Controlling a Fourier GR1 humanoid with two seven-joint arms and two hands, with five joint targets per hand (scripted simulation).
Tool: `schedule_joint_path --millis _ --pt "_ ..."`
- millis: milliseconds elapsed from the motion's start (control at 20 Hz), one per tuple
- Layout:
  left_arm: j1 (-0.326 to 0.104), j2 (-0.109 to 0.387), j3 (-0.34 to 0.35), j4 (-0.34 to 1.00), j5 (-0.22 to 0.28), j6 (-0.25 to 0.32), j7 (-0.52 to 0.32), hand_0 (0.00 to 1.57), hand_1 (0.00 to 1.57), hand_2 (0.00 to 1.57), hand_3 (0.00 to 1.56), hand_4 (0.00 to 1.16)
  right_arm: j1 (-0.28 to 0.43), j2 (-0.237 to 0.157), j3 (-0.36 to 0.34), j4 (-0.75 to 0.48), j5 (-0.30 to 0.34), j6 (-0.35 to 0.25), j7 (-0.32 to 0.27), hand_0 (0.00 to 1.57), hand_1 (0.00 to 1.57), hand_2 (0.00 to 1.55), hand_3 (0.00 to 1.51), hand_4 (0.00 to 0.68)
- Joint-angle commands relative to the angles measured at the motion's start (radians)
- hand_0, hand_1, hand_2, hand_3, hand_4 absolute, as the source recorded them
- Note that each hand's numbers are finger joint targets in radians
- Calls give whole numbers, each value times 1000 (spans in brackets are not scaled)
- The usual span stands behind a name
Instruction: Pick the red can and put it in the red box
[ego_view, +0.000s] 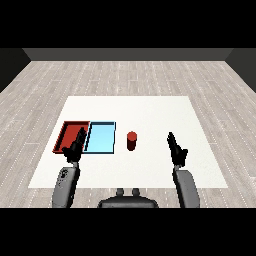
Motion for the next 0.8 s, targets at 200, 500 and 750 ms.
schedule_joint_path --millis 200,500,750 --pt "17 -39 -9 -4 -13 -12 57 0 0 0 0 0 -31 -29 -50 37 -54 90 -15 0 0 0 0 0" --pt "49 -55 30 -47 23 -60 -372 0 0 0 0 0 -4 -34 -74 -34 -120 179 -319 0 0 0 0 0" --pt "23 -39 59 -11 38 -86 -397 0 0 0 0 0 -80 -35 -101 43 -127 186 -323 0 0 0 0 0"
